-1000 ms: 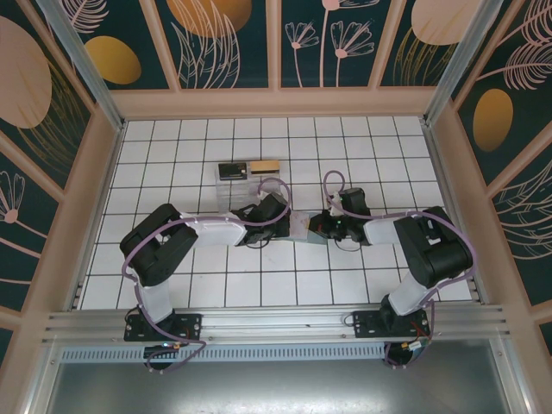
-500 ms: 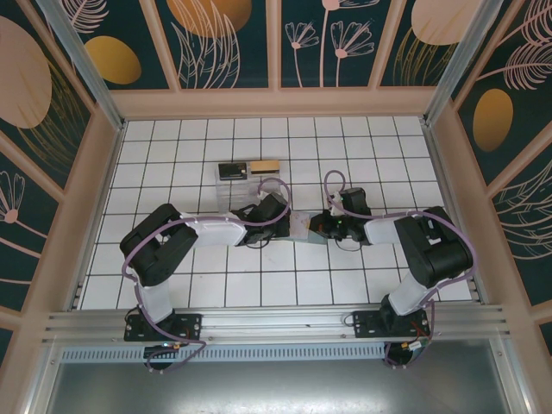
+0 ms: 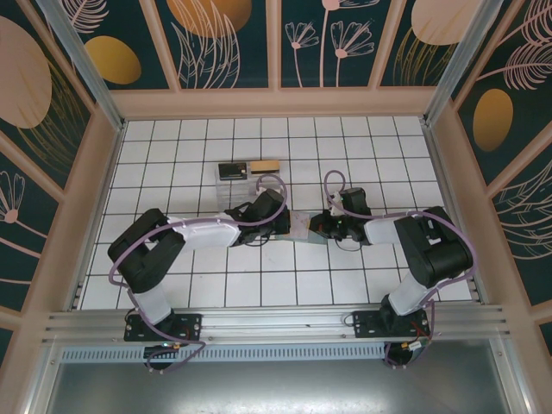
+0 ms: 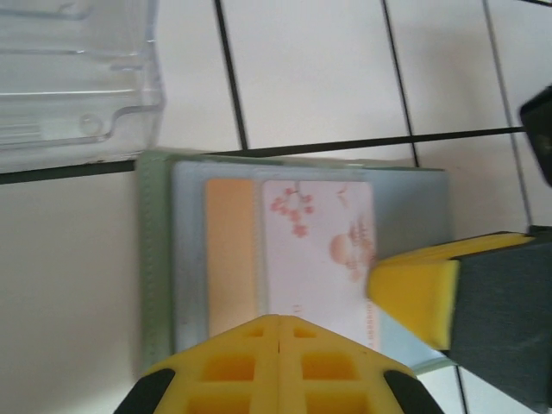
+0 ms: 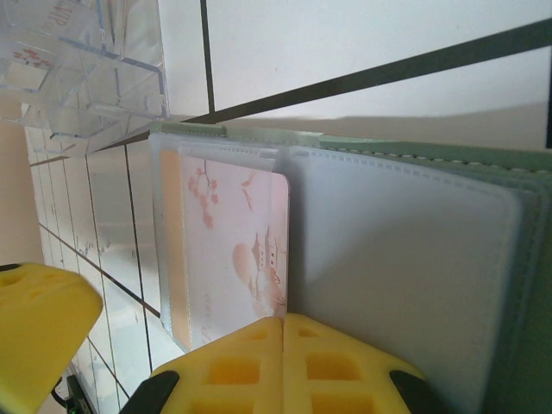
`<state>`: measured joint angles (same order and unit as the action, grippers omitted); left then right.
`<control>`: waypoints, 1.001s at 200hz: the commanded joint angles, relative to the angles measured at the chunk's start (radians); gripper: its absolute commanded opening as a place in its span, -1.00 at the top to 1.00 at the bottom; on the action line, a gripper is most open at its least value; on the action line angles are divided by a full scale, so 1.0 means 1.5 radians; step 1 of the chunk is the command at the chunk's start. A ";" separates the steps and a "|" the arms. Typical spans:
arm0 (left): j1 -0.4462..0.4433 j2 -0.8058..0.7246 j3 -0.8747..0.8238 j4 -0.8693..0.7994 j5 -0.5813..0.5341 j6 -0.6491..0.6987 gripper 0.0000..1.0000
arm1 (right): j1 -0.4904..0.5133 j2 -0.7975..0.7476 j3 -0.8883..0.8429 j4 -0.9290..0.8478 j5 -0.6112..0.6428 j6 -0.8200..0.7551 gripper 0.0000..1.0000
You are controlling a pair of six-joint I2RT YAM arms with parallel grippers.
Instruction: Take the credit cards out of the card holder
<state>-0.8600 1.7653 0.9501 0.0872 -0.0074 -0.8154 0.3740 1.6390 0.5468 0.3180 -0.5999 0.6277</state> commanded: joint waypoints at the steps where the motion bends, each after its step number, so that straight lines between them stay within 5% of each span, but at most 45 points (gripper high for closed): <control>1: 0.001 0.011 0.011 0.005 0.024 0.004 1.00 | 0.002 0.004 -0.006 -0.011 0.012 -0.004 0.96; 200: 0.001 0.095 0.063 -0.083 0.005 0.004 1.00 | 0.003 0.006 -0.005 -0.006 0.009 -0.002 0.96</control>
<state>-0.8600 1.8748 1.0134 0.0402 0.0208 -0.8150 0.3740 1.6390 0.5468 0.3183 -0.5999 0.6281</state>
